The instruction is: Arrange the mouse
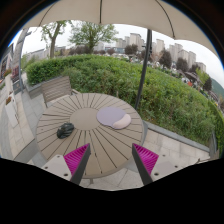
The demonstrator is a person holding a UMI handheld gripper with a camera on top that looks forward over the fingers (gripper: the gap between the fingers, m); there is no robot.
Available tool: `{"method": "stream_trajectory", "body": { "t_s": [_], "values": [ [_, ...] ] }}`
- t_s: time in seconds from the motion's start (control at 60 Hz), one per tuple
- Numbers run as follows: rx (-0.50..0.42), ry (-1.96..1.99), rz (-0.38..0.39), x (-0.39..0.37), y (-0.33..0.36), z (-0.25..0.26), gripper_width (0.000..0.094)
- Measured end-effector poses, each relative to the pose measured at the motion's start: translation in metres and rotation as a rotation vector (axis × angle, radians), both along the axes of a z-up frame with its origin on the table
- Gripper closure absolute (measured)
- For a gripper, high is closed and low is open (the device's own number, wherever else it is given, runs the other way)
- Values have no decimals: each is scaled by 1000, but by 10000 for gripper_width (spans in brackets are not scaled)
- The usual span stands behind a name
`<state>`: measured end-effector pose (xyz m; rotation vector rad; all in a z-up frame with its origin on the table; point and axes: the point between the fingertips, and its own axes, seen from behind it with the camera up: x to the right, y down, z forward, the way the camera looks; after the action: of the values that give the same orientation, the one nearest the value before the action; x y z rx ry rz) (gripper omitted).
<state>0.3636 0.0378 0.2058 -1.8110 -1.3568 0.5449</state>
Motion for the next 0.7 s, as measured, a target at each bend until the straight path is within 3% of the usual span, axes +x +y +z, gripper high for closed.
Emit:
{"method": "stream_trajectory", "body": {
  "t_s": [0.283, 0.7],
  "values": [
    [-49, -31, 45, -25, -34, -27, 81],
    [-125, -30, 175, -106, -180, -50, 80]
  ]
}}
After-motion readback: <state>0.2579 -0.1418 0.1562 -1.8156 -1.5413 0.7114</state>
